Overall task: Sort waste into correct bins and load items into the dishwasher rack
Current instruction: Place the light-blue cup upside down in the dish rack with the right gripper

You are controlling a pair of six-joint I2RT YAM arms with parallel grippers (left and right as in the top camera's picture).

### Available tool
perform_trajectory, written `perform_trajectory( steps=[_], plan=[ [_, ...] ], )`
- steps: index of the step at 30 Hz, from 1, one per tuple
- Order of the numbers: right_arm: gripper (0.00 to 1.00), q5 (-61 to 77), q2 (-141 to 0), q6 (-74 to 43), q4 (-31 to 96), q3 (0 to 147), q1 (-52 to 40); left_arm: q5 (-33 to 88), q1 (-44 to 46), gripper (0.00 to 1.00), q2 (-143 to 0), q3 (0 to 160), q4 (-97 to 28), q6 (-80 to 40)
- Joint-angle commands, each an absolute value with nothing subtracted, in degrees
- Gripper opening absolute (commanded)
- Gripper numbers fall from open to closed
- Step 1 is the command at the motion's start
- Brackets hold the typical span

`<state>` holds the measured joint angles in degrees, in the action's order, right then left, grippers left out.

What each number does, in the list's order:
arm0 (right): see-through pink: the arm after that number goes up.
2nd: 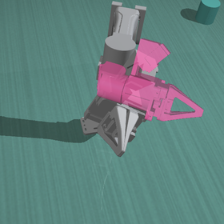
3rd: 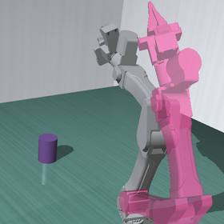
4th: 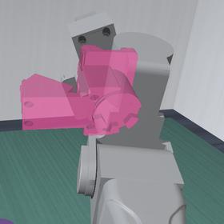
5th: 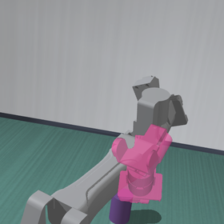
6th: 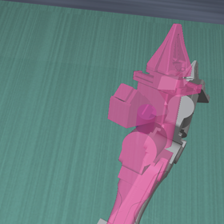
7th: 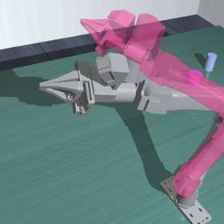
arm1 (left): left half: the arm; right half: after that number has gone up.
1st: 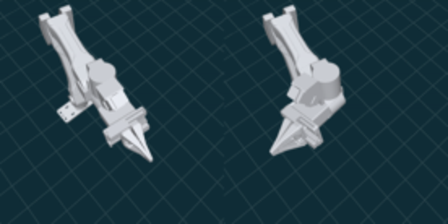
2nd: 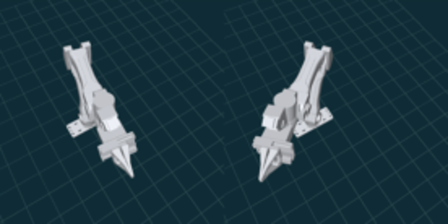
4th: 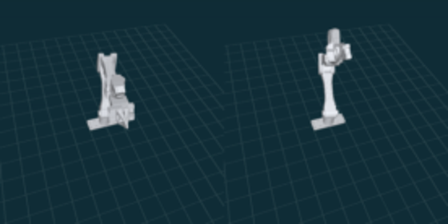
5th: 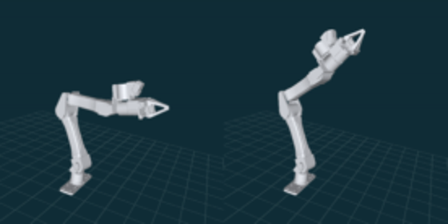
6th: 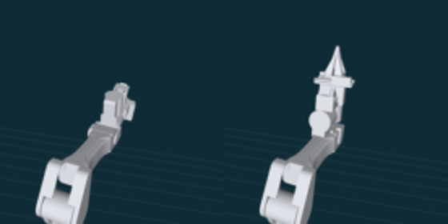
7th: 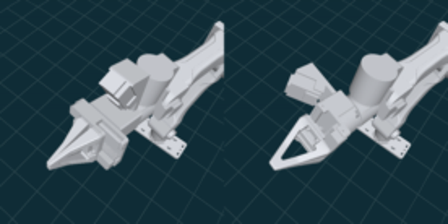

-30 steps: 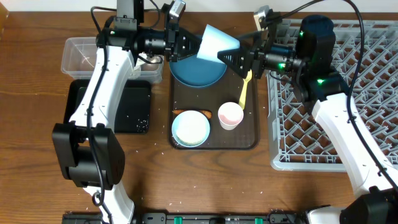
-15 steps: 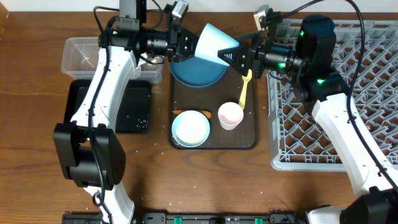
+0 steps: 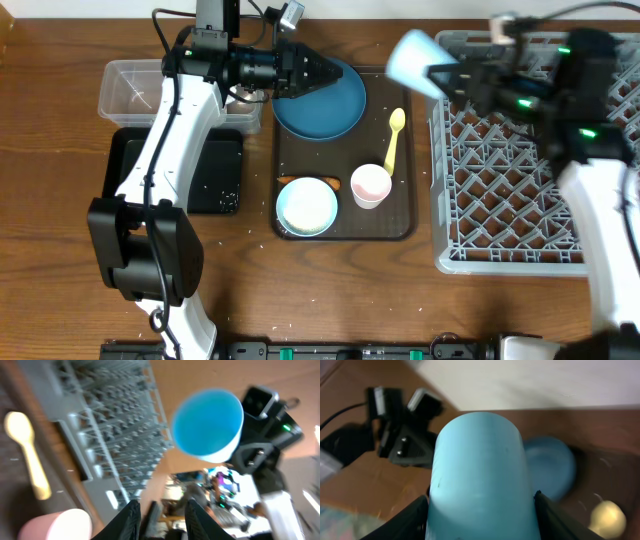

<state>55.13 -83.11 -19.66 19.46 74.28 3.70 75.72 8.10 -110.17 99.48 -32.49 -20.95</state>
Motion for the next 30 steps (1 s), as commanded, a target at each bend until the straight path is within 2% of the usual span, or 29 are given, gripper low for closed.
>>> perform_trajectory(
  steps=[1, 6, 12, 15, 22, 30],
  plan=[
    [0.51, 50.04, -76.47, -17.21, 27.86, 74.91, 9.04, 65.06, 8.05, 0.34, -110.06, 99.94, -32.56, -20.27],
    [0.51, 33.47, -69.43, -12.82, 48.75, 76.31, 13.89, 49.39, 8.08, 0.36, -110.06, 99.81, -36.6, -17.43],
    [0.54, 10.85, -65.73, -11.49, 71.46, 82.54, 13.89, 30.37, 8.08, 0.36, -110.06, 99.59, -44.51, -13.91],
    [0.56, 4.99, -65.93, -11.84, 78.52, 83.35, 13.93, 22.81, 8.08, 0.36, -110.06, 99.59, -48.23, -13.28],
    [0.55, -2.63, -70.91, -16.27, 87.55, 83.11, 15.14, 15.33, 8.08, 0.36, -110.1, 99.55, -54.0, -11.33],
    [0.54, -3.64, -80.97, -14.98, 86.52, 83.11, 19.42, 15.33, 8.08, 0.36, -110.1, 98.59, -54.24, -10.94]
  ],
)
